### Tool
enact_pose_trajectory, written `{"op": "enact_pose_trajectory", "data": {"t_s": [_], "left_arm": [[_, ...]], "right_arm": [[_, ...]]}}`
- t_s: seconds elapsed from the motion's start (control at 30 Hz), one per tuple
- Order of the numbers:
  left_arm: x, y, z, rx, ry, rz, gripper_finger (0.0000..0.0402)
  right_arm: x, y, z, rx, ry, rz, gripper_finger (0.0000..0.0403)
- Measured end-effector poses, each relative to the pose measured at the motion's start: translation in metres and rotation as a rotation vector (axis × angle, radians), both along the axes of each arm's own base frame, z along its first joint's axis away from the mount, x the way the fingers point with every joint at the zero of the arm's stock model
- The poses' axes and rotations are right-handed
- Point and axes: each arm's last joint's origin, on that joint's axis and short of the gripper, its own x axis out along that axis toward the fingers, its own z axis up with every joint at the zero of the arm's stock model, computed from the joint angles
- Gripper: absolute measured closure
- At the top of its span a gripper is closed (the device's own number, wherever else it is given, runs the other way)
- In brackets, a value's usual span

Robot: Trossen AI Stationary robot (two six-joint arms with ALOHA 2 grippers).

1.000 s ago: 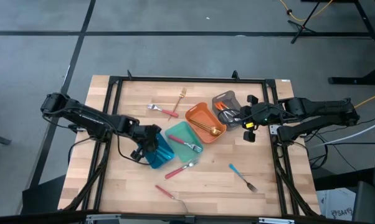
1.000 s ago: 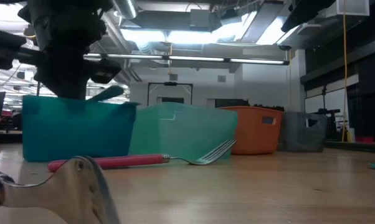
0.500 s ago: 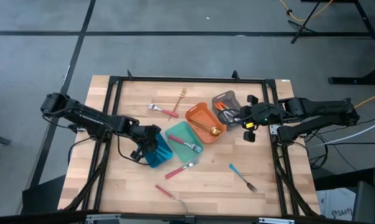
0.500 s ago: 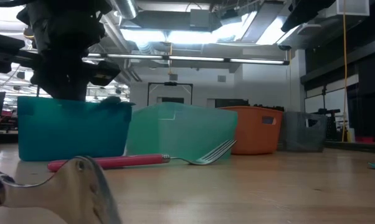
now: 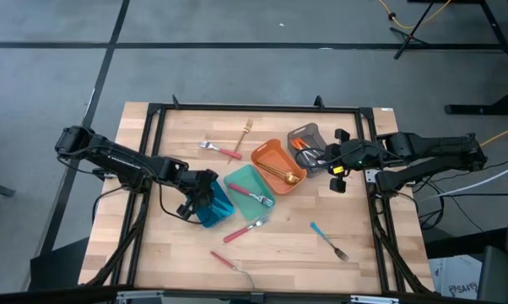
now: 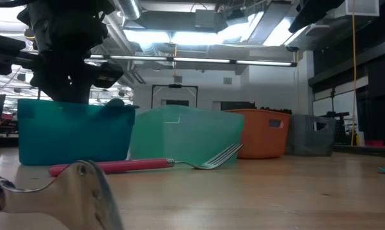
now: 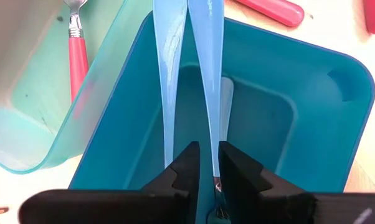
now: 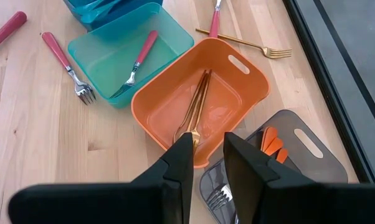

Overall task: Sort silverware by color (type)
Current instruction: Put the blue fork into the blue bin

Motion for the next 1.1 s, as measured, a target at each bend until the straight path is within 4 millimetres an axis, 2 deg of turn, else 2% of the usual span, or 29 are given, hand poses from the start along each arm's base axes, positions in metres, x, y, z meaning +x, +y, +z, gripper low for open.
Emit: {"op": "enact_pose_trajectory", "data": {"t_s": [0.73, 1.1], "left_arm": [[0.000, 0.000, 0.001, 0.002, -0.004, -0.001, 0.0348], [0.019, -0.003, 0.034, -0.013, -0.119, 0.000, 0.0348]], "right_arm": [[0.000, 0.000, 0.000, 0.003, -0.001, -0.003, 0.0322], [0.000, 0.000, 0.000, 0.138, -0.031, -0.128, 0.0322]]}}
